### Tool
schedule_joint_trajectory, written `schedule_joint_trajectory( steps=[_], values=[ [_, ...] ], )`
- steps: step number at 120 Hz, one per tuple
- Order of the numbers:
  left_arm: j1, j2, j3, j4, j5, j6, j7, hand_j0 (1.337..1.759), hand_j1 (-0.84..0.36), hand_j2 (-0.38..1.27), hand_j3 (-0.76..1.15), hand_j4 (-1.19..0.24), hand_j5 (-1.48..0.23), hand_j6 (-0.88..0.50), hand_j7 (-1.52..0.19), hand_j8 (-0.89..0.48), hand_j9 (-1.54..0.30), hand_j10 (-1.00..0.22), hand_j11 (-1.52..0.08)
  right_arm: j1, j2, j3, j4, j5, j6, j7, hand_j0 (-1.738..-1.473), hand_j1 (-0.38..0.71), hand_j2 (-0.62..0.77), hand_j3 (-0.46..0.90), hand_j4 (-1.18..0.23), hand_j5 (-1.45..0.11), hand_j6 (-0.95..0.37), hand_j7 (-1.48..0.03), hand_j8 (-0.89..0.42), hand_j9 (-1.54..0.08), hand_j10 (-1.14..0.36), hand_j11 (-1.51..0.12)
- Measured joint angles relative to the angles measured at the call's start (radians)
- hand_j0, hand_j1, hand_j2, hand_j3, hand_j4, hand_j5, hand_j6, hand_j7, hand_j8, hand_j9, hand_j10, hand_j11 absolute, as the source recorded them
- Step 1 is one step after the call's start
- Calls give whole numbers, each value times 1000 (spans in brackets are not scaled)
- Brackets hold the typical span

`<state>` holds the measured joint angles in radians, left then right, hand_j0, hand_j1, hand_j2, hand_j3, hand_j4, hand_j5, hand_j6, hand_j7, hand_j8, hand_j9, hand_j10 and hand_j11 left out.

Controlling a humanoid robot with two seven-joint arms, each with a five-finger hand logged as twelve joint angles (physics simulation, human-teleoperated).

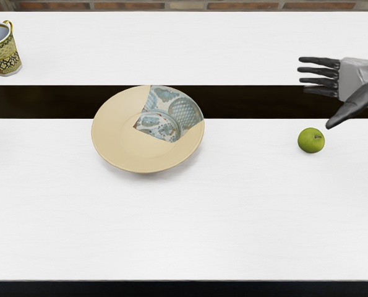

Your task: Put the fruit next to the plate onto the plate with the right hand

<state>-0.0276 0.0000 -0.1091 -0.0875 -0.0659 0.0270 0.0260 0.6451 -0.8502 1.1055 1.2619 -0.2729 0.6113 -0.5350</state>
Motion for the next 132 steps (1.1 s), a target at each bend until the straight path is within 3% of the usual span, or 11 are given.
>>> schedule_joint_trajectory(
  steps=[16,27,47,59,87,132],
  values=[
    [0,0,0,0,0,0,0,1658,337,2,0,-10,-13,-11,-13,-10,-13,-10,-13,5,2,-2,11,-43,0,-26,-1658,-349,1,0,0,0,0,0,0,0,0,0],
    [0,0,0,0,0,0,0,1658,337,2,0,-10,-13,-11,-13,-10,-13,-10,-13,6,-1,41,22,-260,0,-39,-1658,-348,1,0,-2,-2,-2,-2,-1,-2,-1,-1],
    [0,0,0,0,0,0,0,1658,337,2,0,-10,-13,-11,-13,-11,-13,-10,-13,-4,80,71,145,-739,0,-49,-1658,-339,-1,0,-10,-11,-10,-11,-9,-11,-9,-11],
    [0,0,0,0,0,0,0,1658,338,2,0,-10,-13,-10,-13,-10,-13,-10,-13,-25,127,58,170,-897,-15,-64,-1658,-317,-4,0,-29,-36,-30,-36,-29,-36,-28,-36],
    [0,0,0,0,0,0,0,1658,337,2,0,-10,-13,-11,-13,-11,-13,-10,-13,-53,180,-106,215,-1045,-287,-75,-1658,-315,-5,0,-32,-39,-33,-38,-32,-39,-31,-39],
    [0,0,0,0,0,0,0,1658,338,2,0,-10,-13,-11,-13,-11,-13,-10,-13,-90,216,-260,208,-1076,-610,-76,-1658,-178,-27,0,-147,-188,-149,-187,-148,-188,-147,-188]
  ],
)
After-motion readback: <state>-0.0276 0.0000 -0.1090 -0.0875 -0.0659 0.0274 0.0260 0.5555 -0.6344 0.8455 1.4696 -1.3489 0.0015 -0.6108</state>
